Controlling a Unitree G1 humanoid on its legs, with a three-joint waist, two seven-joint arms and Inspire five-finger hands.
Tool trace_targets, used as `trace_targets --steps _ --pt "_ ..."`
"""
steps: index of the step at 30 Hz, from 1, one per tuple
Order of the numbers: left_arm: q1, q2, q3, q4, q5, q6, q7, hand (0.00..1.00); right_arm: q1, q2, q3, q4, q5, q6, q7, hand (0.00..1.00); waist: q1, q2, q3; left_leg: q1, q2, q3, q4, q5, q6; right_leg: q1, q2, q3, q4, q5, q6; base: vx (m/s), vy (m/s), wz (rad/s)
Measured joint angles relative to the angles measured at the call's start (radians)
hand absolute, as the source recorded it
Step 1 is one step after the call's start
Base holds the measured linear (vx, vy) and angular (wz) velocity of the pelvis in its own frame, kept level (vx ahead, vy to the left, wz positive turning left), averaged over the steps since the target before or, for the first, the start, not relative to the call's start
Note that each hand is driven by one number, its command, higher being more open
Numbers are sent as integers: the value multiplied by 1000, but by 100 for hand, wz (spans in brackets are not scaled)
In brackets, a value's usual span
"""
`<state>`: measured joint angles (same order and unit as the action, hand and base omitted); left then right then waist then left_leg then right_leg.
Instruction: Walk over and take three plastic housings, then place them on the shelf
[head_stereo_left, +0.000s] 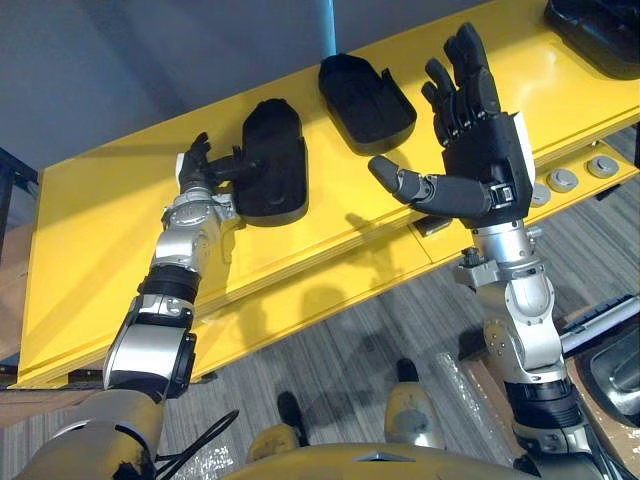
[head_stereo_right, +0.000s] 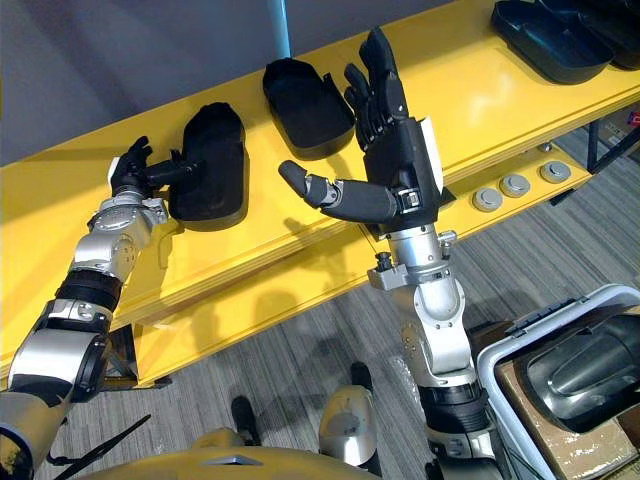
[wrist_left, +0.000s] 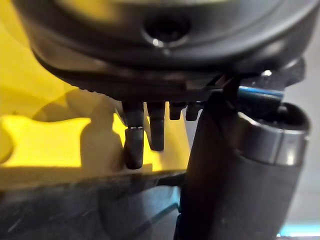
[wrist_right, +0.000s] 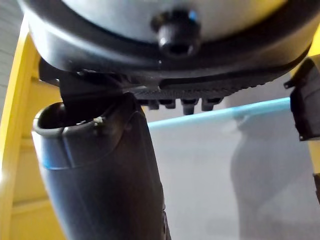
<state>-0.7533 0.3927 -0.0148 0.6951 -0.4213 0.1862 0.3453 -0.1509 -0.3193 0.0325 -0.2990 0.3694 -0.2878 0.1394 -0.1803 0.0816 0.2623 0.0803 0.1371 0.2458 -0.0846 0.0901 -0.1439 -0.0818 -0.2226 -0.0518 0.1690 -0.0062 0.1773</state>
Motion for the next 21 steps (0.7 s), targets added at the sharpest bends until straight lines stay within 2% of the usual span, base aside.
trace_targets --steps 4,7,11,12,14,19,21 --pt "24 -2 6 -29 -14 -38 47 100 -3 0 -2 11 -4 1 7 100 1 0 -1 4 1 -1 0 0 0 11 2 -6 -18 14 -1 0 0 0" --pt "158 -44 55 -304 -13 -118 69 100 -33 0 -1 53 -24 27 -2 100 11 -3 -6 15 3 -17 1 0 0 38 2 -28 -27 14 -1 12 -13 12" --pt "265 -84 54 -569 -3 -163 60 100 -80 -2 22 114 -93 94 -43 100 46 -4 -41 11 7 -42 0 1 0 58 2 -58 -39 14 -1 -6 -18 22" --pt "311 -99 54 -670 3 -172 45 100 -98 -1 40 138 -95 112 -53 100 59 -5 -56 5 7 -58 0 1 0 72 1 -75 -48 14 -1 -22 -14 26" --pt "360 -116 54 -759 11 -202 13 100 -113 0 58 148 -138 134 -71 100 80 -5 -74 -3 8 -80 0 6 0 79 1 -98 -53 14 -1 -9 -15 31" --pt "468 -137 51 -867 9 -279 -97 100 -177 6 79 214 -184 150 -106 100 124 -16 -83 -5 11 -125 0 17 -1 118 1 -147 -70 16 -4 -17 -15 30" --pt "509 -157 47 -904 8 -300 -141 100 -183 20 79 235 -206 156 -131 100 130 -27 -91 -15 10 -144 0 21 -2 126 1 -166 -77 17 -5 -13 -6 25"
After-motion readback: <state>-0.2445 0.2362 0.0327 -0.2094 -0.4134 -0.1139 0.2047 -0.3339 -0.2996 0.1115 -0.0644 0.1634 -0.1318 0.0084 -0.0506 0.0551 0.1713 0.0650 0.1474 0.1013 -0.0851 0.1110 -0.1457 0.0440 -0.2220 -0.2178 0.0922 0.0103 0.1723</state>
